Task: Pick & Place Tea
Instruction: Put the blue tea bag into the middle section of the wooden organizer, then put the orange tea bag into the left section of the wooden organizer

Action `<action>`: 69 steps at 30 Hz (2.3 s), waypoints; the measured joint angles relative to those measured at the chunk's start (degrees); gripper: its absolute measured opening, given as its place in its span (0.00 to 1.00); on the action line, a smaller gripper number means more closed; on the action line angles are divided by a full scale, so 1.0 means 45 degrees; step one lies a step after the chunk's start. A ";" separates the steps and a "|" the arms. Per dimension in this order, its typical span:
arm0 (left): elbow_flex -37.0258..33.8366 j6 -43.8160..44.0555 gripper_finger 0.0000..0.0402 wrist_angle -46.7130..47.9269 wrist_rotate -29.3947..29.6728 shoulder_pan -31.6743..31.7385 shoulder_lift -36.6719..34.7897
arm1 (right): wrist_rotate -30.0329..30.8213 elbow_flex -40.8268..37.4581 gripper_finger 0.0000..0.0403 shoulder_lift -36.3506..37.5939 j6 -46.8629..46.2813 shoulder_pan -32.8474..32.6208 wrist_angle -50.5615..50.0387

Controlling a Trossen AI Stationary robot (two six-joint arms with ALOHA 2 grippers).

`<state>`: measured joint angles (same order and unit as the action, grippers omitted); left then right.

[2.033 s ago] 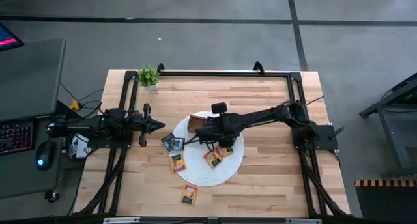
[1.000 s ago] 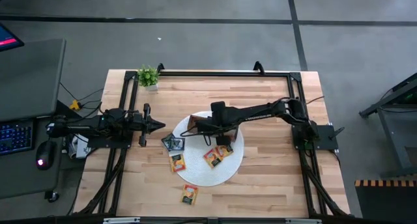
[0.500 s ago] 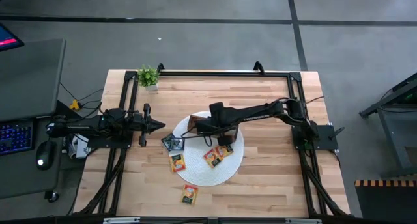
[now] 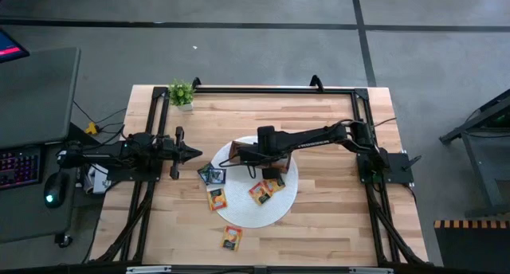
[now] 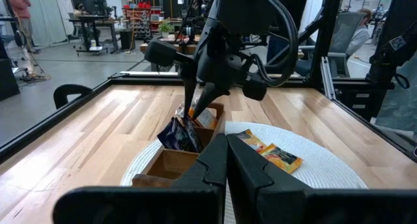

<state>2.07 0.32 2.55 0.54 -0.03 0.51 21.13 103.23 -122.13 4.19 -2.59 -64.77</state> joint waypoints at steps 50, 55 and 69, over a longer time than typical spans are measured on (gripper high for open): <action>0.0005 0.0000 0.00 0.0000 0.0000 0.0000 0.0001 | -0.3864 -0.6255 0.45 0.3274 -0.1951 -0.4221 0.6704; 0.0000 -0.0005 0.00 0.0003 0.0000 0.0000 -0.0003 | -0.2351 -0.7025 0.45 0.3283 -0.0906 -0.4595 0.8429; 0.0004 -0.0002 0.00 0.0005 0.0000 0.0003 -0.0002 | -0.0278 -0.7001 0.45 0.2283 0.1510 -0.5022 1.0330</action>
<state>2.08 0.31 2.57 0.54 -0.02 0.50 19.88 71.72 -111.85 10.99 -25.19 -18.29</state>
